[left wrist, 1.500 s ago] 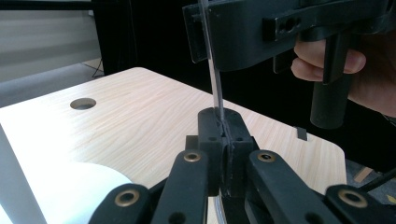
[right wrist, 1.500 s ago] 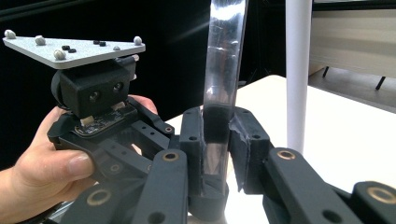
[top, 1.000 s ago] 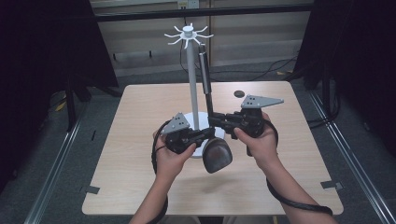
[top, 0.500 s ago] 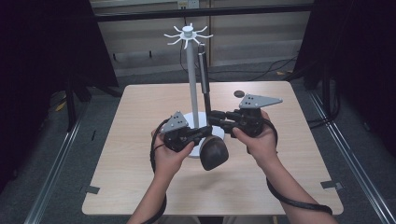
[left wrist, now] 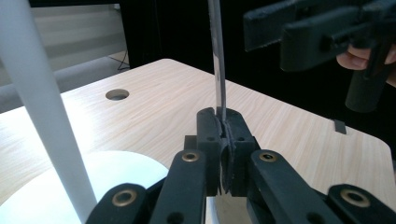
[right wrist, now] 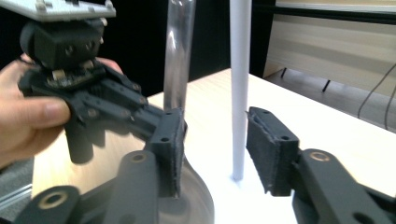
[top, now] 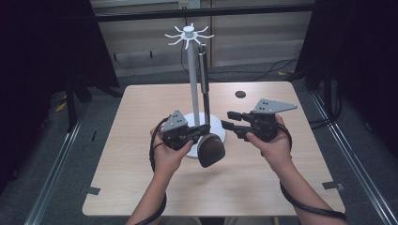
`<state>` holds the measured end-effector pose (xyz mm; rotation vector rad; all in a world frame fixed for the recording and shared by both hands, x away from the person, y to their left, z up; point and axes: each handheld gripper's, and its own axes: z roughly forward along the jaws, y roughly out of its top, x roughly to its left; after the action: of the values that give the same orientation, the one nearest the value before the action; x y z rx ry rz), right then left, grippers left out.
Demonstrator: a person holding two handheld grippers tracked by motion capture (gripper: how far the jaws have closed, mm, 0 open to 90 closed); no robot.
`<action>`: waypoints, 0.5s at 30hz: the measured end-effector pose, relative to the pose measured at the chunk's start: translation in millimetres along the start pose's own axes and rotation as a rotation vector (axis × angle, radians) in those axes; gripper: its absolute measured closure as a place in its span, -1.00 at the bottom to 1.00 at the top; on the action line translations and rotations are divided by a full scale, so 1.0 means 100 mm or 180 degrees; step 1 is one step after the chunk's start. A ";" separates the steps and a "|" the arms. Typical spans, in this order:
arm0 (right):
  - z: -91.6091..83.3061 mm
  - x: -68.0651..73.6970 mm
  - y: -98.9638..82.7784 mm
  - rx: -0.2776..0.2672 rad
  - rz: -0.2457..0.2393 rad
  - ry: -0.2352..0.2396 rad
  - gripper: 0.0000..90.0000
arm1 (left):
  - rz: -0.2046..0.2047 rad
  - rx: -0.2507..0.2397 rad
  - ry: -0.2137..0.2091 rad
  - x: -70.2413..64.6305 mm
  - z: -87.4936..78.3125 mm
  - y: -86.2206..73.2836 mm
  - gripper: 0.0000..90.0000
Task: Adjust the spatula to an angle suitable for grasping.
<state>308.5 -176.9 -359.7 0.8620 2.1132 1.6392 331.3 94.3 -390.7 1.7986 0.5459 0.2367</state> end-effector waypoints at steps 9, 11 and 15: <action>-0.08 -0.08 -0.24 0.0208 0.0026 -0.0169 -0.18 | -0.0002 0.0012 0.0034 0.03 0.02 0.00 0.93; -0.09 -0.10 -0.28 0.0210 0.0039 -0.0186 -0.24 | -0.0001 0.0017 0.0044 0.05 0.02 0.00 0.93; -0.13 -0.13 -0.34 0.0235 0.0049 -0.0255 -0.31 | -0.0019 0.0033 0.0087 0.06 0.02 0.00 0.92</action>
<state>301.9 -200.5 -389.3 0.9526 2.1287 1.5162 337.2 95.2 -391.9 1.8060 0.5727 0.2552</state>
